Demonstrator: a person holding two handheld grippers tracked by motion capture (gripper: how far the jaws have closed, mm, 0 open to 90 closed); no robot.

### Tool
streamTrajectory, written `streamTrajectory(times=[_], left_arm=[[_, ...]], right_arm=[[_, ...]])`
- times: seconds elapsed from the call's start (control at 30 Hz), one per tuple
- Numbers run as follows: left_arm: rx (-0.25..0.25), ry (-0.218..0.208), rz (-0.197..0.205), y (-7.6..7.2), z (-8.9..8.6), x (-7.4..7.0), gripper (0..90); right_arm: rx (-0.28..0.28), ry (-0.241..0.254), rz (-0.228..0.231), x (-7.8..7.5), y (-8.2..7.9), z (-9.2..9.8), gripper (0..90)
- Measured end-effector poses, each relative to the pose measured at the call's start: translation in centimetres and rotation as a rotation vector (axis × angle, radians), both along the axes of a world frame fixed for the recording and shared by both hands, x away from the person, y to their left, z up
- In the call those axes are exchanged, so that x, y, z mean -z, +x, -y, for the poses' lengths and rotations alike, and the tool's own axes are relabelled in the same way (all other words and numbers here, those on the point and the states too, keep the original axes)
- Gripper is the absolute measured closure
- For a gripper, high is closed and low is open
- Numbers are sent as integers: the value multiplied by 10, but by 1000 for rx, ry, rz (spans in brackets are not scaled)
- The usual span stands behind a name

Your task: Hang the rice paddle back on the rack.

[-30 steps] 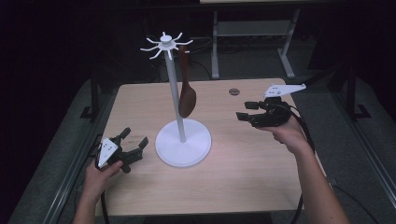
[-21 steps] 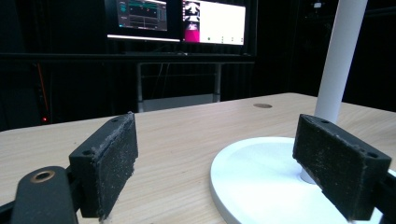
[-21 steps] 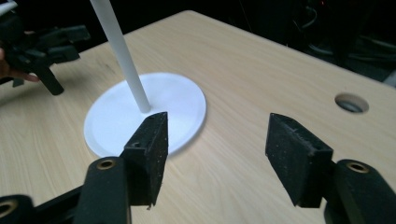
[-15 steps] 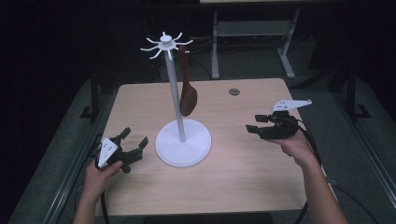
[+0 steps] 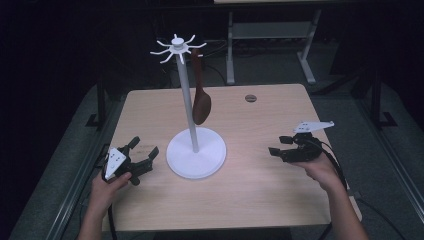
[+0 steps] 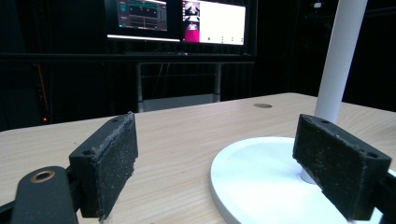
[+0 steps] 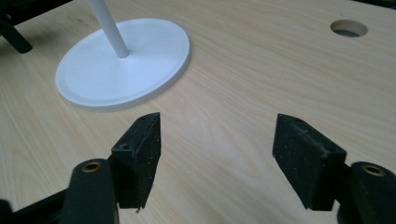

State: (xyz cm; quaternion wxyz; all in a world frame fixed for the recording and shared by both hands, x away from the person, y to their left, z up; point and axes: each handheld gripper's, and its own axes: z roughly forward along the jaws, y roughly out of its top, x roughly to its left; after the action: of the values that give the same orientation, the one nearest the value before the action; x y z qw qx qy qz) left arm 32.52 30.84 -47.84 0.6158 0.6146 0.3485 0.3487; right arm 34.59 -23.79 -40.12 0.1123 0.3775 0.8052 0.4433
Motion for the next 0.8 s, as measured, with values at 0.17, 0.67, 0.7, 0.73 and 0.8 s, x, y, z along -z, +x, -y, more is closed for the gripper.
streamTrajectory(times=[0.17, 0.67, 0.7, 0.73, 0.8], left_arm=[[0, 1, 0, 0, 0, 0, 134], [1, 0, 1, 0, 0, 0, 134], [1, 0, 1, 0, 0, 0, 134], [2, 1, 1, 0, 0, 0, 134], [4, 0, 1, 0, 1, 0, 134]], right_arm=[[21, -28, -23, 10, -4, 5, 273], [105, -59, -42, 45, -30, 26, 261], [105, -54, -47, 48, -31, 28, 261], [105, -54, -49, 50, -30, 28, 259], [98, -59, -62, 53, -28, 28, 250]])
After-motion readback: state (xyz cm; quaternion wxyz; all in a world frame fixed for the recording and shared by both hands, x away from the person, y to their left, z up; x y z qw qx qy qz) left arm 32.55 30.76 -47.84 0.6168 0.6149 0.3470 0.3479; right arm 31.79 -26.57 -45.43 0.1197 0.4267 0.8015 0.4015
